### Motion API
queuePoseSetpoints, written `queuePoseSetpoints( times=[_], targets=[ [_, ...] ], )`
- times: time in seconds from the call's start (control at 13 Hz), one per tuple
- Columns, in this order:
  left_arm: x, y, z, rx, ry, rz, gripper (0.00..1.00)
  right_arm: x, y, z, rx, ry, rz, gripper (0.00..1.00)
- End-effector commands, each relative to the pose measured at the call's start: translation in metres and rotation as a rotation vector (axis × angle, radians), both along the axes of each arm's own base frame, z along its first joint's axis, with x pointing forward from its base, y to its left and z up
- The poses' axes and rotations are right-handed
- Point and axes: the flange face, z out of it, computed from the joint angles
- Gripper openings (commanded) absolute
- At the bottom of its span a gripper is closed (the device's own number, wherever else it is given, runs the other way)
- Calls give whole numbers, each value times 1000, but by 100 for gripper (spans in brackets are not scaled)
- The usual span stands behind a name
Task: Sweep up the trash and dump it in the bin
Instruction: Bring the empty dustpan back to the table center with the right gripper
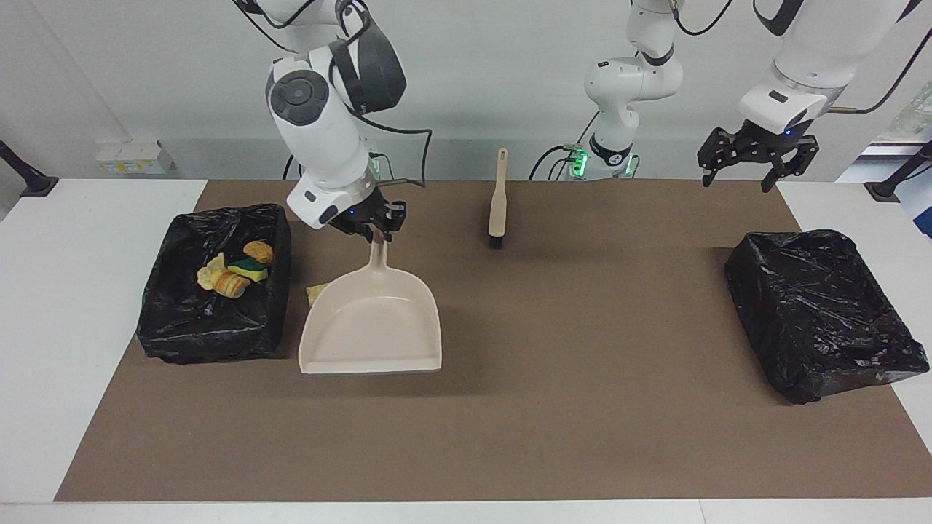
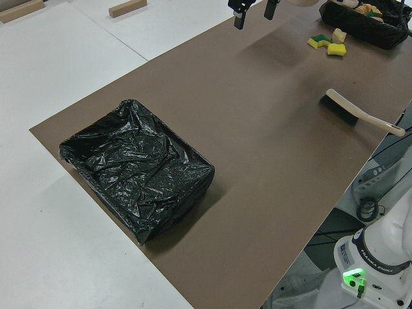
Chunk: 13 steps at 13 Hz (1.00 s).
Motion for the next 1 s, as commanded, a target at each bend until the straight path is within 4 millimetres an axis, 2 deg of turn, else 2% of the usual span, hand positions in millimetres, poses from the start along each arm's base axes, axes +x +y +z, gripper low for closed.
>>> queuePoseSetpoints(
  times=[0.0, 0.08, 0.15, 0.23, 0.39, 0.46, 0.77, 0.93],
  targets=[
    [3, -2, -1, 9, -23, -17, 100, 15, 42, -21, 67, 35, -94, 0],
    [5, -1, -2, 8, -28, -15, 100, 20, 68, -33, 64, 48, -85, 0],
    [7, -1, -5, 7, -23, -15, 100, 24, 83, -53, 53, 63, -66, 0],
    [9, 0, -7, 7, -20, -15, 100, 24, 95, -71, 35, 77, -40, 0],
    [12, 1, -11, 6, -18, -15, 100, 19, 139, -111, -15, 97, 52, 0],
    [15, 1, -17, 4, -7, -17, 100, 15, 158, -125, -23, 104, 73, 0],
    [23, 2, -30, 1, 17, -69, 100, 11, 193, -154, -42, 133, 19, 0],
    [25, 1, -31, 0, 12, -70, 100, -1, 200, -155, -68, 159, 54, 0]
  ],
)
